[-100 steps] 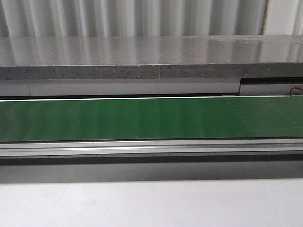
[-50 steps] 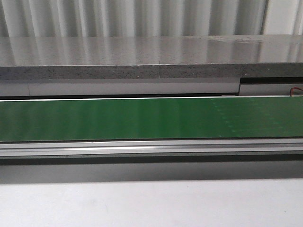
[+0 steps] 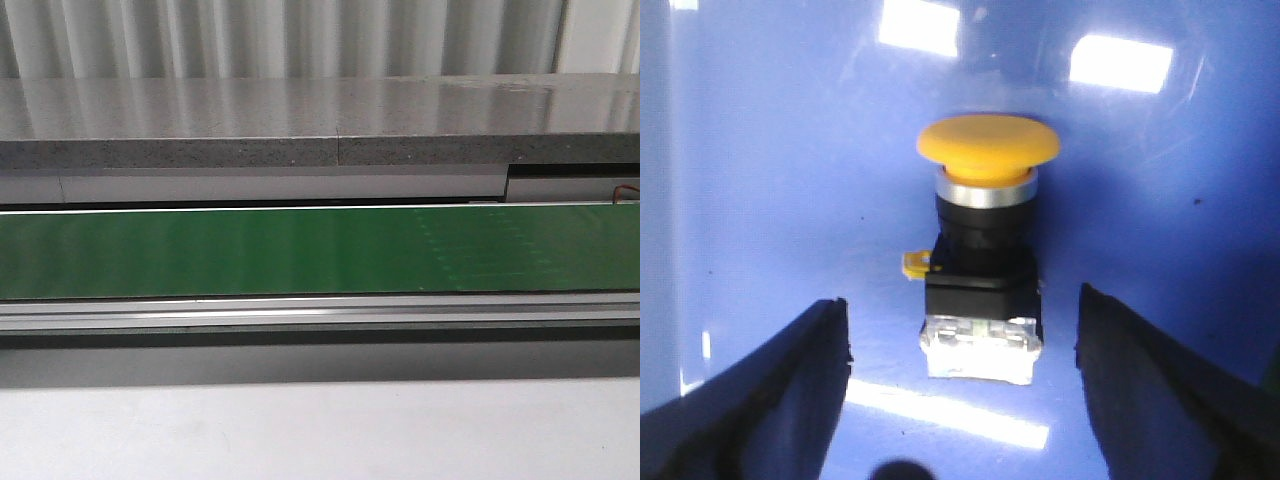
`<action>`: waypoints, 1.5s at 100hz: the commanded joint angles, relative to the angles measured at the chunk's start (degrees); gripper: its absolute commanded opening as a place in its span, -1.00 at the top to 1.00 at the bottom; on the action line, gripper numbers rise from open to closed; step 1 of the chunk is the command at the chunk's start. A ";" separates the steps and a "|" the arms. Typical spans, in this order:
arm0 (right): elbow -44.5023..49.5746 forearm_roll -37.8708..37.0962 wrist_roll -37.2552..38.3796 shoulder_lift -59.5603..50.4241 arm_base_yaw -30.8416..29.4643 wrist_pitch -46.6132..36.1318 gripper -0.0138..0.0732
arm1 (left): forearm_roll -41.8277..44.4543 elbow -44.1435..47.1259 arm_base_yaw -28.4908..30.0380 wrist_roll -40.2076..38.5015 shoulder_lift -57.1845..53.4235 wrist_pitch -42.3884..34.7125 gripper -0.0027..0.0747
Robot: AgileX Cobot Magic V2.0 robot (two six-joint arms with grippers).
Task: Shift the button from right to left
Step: 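Open the left gripper and raise it away from the button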
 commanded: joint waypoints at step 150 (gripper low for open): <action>-1.40 0.40 -0.44 0.51 0.09 -4.60 0.84 | -21.19 45.66 -21.91 0.10 -67.06 -46.51 0.98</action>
